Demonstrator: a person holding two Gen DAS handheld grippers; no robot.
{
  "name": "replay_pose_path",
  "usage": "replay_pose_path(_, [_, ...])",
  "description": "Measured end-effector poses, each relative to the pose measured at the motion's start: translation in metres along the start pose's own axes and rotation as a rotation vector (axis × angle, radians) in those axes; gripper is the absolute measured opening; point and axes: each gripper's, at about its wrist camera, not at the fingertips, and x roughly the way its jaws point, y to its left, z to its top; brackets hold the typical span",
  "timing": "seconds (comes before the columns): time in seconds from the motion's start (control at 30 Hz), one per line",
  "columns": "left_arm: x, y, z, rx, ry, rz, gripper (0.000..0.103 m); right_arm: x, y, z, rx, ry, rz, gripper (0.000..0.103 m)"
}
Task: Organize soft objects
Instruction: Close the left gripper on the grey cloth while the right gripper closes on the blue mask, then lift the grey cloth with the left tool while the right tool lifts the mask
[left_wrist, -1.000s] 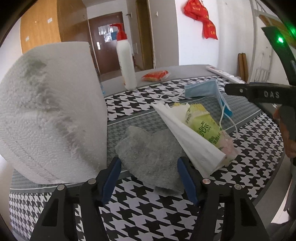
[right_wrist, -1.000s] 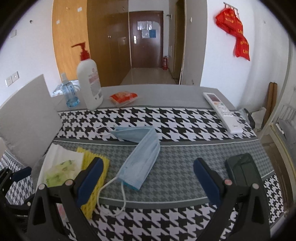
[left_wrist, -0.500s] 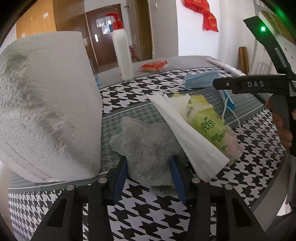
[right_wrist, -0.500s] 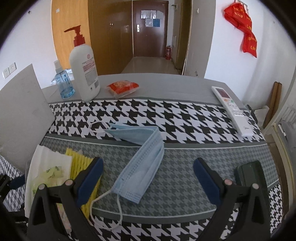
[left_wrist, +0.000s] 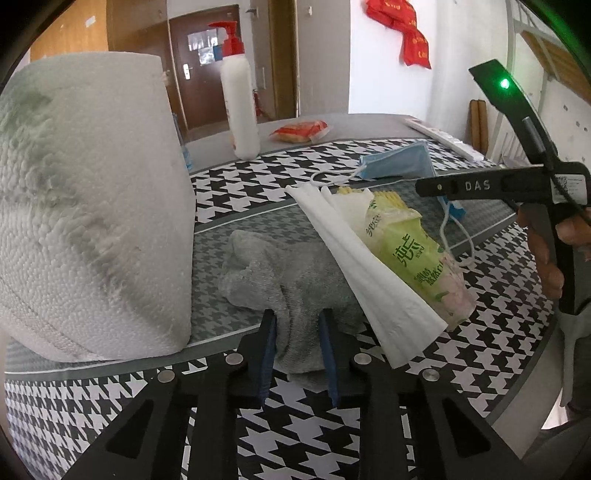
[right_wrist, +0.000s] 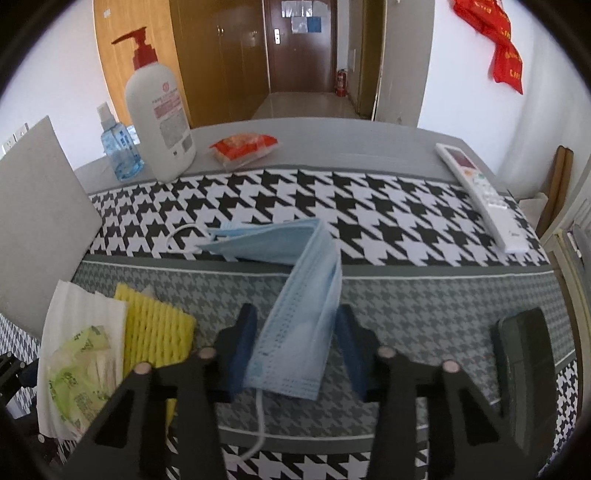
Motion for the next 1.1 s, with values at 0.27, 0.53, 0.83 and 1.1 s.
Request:
replay_pose_path(0.27, [-0.005, 0.002, 0.0, -0.014, -0.023, -0.011, 0.014, -0.012, -0.009, -0.002, 0.036, -0.032, 0.035, 0.012])
replay_pose_path(0.53, [-0.015, 0.001, -0.001, -0.014, -0.056, -0.016, 0.011, -0.036, -0.013, -0.007, 0.064, -0.088, 0.055, 0.01])
replay_pose_path(0.83, [-0.035, 0.001, 0.002, -0.005, -0.119, -0.022, 0.01, -0.068, -0.016, -0.01, 0.078, -0.167, 0.045, 0.01])
replay_pose_path(1.1, [-0.059, 0.003, 0.003, 0.006, -0.195, -0.022, 0.01, -0.1, -0.013, -0.016, 0.09, -0.241, 0.034, 0.01])
